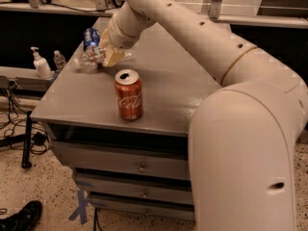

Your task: Move water bottle near pepsi can

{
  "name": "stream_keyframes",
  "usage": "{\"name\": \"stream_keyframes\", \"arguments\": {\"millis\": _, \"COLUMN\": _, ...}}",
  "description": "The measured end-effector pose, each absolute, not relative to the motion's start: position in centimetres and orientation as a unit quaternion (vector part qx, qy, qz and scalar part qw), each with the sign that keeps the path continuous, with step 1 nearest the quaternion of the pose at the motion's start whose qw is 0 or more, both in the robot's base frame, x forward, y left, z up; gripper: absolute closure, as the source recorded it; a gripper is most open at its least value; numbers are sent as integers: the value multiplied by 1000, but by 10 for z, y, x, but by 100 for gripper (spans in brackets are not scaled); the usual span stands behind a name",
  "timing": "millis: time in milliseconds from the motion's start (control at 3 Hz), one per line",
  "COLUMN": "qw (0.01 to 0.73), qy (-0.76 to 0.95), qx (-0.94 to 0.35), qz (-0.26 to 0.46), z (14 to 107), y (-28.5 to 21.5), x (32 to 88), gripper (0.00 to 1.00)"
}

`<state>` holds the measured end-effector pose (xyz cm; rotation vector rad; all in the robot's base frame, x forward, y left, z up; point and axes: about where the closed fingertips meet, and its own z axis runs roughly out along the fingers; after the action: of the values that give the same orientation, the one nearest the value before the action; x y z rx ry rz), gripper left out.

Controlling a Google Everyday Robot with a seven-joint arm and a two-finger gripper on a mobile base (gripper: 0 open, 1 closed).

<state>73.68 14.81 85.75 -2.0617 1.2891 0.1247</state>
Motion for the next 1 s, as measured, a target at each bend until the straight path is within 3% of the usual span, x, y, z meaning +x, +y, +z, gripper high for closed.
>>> {"name": "stream_keyframes", "arguments": {"millis": 333, "qw": 343, "qy": 497, "qx": -796, "qz": 47, "z": 857, "y": 146, "x": 739, "gripper": 13}}
{"name": "stream_keyframes", "arguments": {"millis": 667, "qw": 339, "qy": 500, "qx": -796, "qz": 44, "z": 859, "y": 141, "x": 741, "gripper": 0}}
{"name": "stream_keyframes", "arguments": {"millis": 1000, "qw": 341, "qy": 500, "qx": -795, "qz": 44, "z": 866, "y": 140, "x": 742, "gripper": 0}}
